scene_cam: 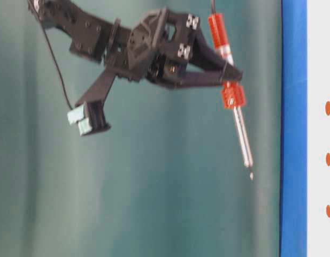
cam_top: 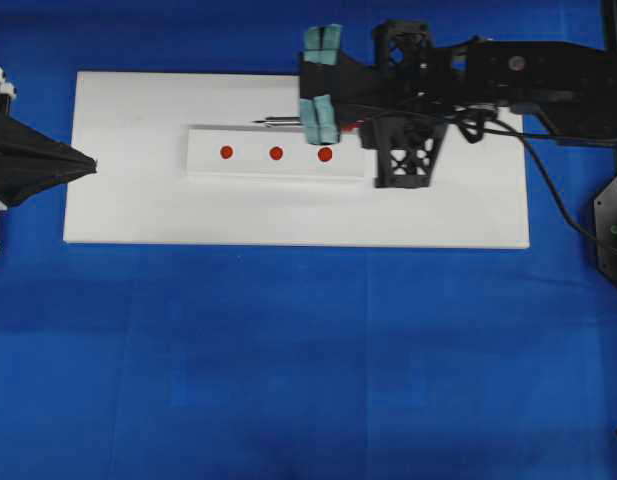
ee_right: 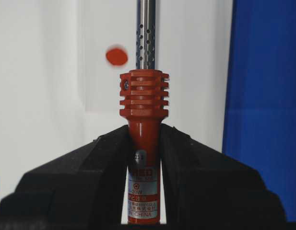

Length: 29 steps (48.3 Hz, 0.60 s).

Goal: Touch the tip of the soldering iron to the mark.
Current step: 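Raise the iron tip off the left dot with the right gripper, then lower the iron tip onto the middle red dot and hold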

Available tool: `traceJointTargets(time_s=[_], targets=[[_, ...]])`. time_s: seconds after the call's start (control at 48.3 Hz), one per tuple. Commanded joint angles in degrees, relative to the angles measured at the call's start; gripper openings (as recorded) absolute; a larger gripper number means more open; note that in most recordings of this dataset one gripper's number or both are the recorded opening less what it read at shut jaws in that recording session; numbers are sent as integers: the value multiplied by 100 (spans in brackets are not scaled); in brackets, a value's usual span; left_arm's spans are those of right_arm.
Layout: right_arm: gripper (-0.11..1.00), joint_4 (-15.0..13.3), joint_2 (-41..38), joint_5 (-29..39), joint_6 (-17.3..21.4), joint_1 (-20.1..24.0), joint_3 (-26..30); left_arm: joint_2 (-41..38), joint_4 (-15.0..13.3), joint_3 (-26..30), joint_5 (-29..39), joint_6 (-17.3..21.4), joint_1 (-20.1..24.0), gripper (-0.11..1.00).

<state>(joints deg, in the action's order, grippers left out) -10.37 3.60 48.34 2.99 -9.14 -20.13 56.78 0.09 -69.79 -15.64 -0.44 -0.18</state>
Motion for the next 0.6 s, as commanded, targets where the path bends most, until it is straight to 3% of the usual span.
traceJointTargets(time_s=[0.0,0.58], targets=[[6,-18,299,62,9,0,-79,-26,9,70,-26,-9,9,2],[6,0,378,114,18,0,-281,-26,9,70,-26,0,9,2]])
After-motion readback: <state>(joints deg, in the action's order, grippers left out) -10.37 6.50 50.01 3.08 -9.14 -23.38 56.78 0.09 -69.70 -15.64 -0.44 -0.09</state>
